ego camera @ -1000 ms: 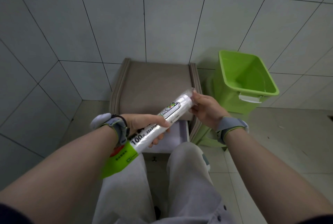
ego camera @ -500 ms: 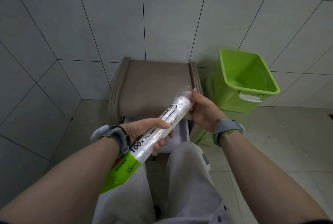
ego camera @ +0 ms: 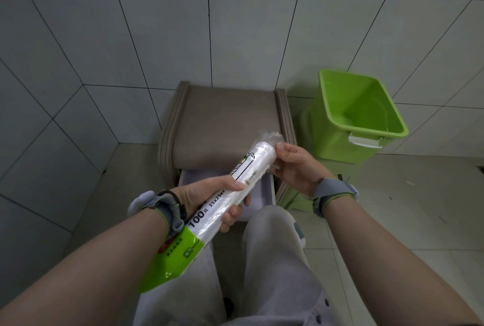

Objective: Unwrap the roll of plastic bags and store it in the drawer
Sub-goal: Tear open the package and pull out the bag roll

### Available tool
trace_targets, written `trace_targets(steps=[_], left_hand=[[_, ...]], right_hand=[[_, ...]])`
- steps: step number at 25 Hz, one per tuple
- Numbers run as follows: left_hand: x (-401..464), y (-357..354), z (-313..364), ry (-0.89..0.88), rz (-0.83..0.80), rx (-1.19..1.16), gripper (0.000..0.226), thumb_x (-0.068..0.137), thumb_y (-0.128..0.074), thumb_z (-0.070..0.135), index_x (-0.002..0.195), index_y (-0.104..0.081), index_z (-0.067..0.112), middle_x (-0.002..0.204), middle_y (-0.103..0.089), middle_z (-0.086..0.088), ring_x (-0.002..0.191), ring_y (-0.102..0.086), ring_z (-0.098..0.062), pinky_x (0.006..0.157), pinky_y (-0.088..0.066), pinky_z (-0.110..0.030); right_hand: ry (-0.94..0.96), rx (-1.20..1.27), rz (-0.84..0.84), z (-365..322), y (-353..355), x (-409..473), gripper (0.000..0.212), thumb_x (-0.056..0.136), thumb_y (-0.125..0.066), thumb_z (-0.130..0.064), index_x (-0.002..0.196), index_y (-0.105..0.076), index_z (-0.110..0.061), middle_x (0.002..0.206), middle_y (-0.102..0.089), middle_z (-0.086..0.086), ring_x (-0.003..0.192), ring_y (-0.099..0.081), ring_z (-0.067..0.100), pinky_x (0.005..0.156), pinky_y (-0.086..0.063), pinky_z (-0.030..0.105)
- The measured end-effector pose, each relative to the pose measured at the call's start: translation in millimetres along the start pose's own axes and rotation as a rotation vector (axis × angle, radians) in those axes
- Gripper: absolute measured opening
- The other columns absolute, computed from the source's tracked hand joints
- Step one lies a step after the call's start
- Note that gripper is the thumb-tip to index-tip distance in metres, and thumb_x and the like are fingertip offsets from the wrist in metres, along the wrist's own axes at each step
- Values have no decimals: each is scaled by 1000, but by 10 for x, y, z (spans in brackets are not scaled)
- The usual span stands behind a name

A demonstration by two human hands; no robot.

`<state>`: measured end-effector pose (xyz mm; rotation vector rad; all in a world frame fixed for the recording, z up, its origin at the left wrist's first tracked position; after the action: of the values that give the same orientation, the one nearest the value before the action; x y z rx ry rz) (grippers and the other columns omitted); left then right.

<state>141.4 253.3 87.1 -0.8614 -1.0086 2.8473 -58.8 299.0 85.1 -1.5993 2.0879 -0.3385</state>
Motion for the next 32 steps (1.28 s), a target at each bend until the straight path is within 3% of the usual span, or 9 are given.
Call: trace_targets(steps=[5,9,13,17,20,22,24,29,32], left_hand=[[63,4,57,1,100,29,29,76,-66,37,86,-62,10,63,-55,-5,48,-54,-15,50,-47,-24],[69,119,47,-19,346,116,41,71,-76,42,92,-58,11,64,-62,-7,50,-60,-20,50,-51,-26],[172,194,158,-287,671,196,52,81,-74,34,113,-43,9,69,-70,-12,57,-66,-27,54,-57,-35],[218,191,289,-375,997,571,49,85,-64,47,111,-45,11,104,-59,-7,93,-65,-23,87,-53,-41],[228,91,341,-460,1166,745,47,91,-51,51,114,-54,10,110,-44,-8,102,-60,-25,87,-42,-27],[235,13,369,-500,1223,832,48,94,-46,48,123,-51,11,112,-45,-12,104,-60,-31,90,-47,-34],[222,-43,405,-481,1309,1003,55,97,-42,46,137,-41,10,120,-51,-17,111,-56,-36,93,-46,-43],[98,-221,491,-508,1502,1243,36,97,-40,45,102,-46,10,103,-54,-15,91,-56,-39,66,-46,-46],[90,-221,475,-496,1469,1243,32,99,-37,43,95,-46,12,101,-52,-11,87,-58,-40,61,-40,-42]], right_hand=[[75,314,238,-2,-38,34,11,91,-60,-11,85,-51,-14,76,-63,5,70,-63,21,66,-54,39],[41,230,493,-40,30,51,23,88,-66,-25,104,-51,-16,74,-45,-2,60,-43,13,57,-38,27],[-104,-73,396,109,-147,85,55,92,-56,-52,129,-54,-12,101,-57,9,76,-55,18,65,-44,31],[-245,-187,185,345,-325,77,71,90,-39,-71,126,-65,-15,113,-64,13,91,-64,26,75,-58,41],[-288,-107,90,544,-448,45,65,91,-36,-71,128,-63,-25,108,-69,9,83,-68,27,71,-60,43],[-214,-62,157,594,-510,72,53,95,-37,-63,133,-55,-30,108,-68,8,82,-65,23,65,-57,36],[-98,-15,231,581,-531,140,46,99,-40,-54,133,-52,-26,117,-68,14,94,-65,25,73,-56,37],[75,-126,357,446,-563,166,40,102,-43,-42,109,-61,-7,83,-72,2,79,-68,17,71,-55,30],[129,-96,415,412,-620,161,42,99,-52,-40,122,-51,-5,93,-65,5,81,-66,16,75,-54,31]])
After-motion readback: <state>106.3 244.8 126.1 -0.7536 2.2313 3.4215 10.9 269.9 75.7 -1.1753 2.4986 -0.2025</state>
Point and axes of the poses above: each hand's wrist, its own x-axis towards the middle knuckle, its own y-axis out of the back of the hand, z = x × y, the point moved 4 cm from there along x, towards the middle knuckle
